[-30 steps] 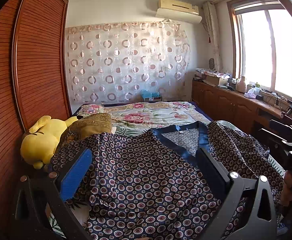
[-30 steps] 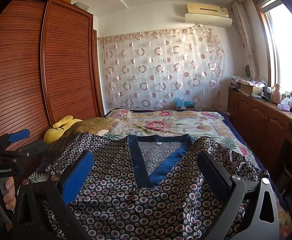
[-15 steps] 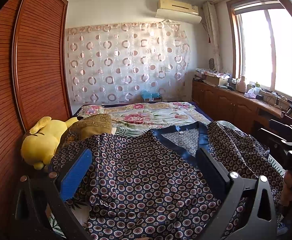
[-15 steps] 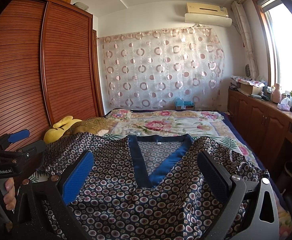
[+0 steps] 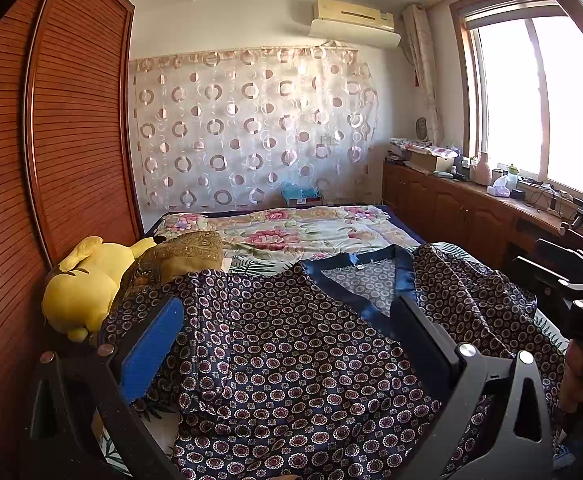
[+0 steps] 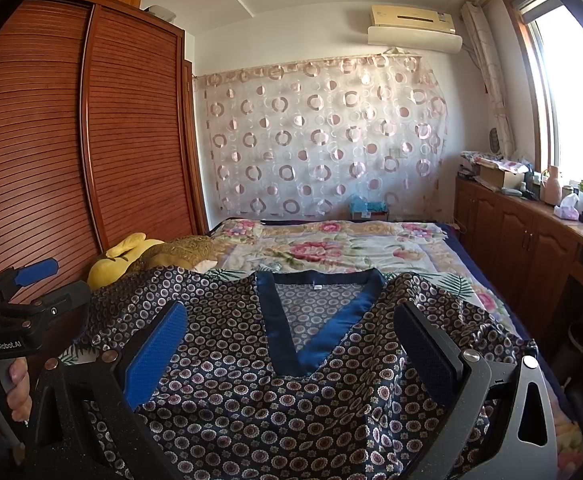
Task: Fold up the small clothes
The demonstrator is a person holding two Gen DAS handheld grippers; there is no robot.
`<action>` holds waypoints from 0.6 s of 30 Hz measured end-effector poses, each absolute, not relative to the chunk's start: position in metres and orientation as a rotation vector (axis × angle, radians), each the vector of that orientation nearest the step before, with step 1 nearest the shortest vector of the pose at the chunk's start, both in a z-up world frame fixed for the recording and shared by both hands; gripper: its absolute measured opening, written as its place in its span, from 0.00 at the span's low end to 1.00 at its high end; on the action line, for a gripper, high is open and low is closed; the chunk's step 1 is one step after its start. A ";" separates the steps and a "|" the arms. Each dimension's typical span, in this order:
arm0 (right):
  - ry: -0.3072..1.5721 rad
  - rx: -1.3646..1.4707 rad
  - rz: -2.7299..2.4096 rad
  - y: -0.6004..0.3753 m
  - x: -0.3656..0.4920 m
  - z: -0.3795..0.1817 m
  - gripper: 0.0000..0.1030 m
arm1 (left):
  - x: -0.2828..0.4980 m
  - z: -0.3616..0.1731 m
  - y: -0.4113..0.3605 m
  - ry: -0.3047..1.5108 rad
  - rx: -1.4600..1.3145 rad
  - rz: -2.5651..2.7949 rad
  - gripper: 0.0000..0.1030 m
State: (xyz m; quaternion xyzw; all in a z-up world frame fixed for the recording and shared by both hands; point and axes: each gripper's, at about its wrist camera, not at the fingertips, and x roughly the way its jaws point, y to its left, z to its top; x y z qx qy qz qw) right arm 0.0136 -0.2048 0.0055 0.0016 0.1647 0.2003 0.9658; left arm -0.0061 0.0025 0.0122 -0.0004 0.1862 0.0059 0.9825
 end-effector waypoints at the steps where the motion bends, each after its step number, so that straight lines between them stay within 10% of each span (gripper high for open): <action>1: 0.333 0.004 0.406 -0.205 0.014 0.006 1.00 | -0.006 0.012 0.002 0.375 0.000 0.012 1.00; 18: 0.329 0.005 0.408 -0.206 0.013 0.006 1.00 | -0.007 0.013 0.001 0.372 0.003 0.012 1.00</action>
